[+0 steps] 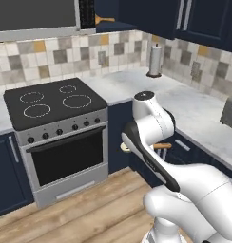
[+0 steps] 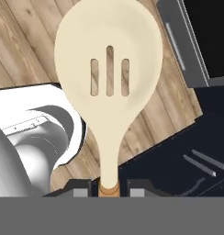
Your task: Organize the utensils by type. Pick up the wooden spoons from the counter and place them in the open cabinet. Then pick up the metallic utensils from the counter and place them in the open drawer.
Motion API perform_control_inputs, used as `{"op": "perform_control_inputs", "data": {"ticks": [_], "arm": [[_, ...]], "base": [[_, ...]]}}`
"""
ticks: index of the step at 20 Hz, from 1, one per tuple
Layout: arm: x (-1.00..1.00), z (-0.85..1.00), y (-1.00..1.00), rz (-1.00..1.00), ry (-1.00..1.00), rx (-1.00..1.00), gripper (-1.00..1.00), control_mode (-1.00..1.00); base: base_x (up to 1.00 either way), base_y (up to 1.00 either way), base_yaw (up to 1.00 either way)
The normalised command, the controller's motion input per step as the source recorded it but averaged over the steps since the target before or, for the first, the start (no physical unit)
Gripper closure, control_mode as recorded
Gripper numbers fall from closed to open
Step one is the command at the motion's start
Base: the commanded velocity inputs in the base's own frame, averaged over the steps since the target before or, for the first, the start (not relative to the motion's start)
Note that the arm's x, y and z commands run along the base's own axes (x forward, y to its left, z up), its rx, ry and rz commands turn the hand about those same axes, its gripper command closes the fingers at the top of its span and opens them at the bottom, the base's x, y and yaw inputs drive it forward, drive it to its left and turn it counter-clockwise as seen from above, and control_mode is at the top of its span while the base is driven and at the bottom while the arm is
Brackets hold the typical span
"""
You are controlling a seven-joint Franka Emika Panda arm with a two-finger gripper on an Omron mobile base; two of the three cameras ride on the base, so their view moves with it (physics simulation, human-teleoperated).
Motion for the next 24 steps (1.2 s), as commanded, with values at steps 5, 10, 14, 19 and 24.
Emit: {"op": "perform_control_inputs", "data": {"ticks": [5, 10, 14, 19, 24], "arm": [[0.0, 0.0, 0.0, 0.0, 0.0, 0.0, 1.0, 1.0], [0.0, 0.0, 0.0, 0.0, 0.0, 0.0, 1.0, 1.0], [0.0, 0.0, 0.0, 0.0, 0.0, 0.0, 1.0, 1.0], [0.0, 0.0, 0.0, 0.0, 0.0, 0.0, 1.0, 1.0], [0.0, 0.0, 0.0, 0.0, 0.0, 0.0, 1.0, 1.0]], "base": [[1.0, -0.22, 0.15], [1.0, -0.29, 0.03], [0.98, -0.17, 0.01], [0.89, -0.02, 0.05], [0.9, -0.15, 0.01]]}}
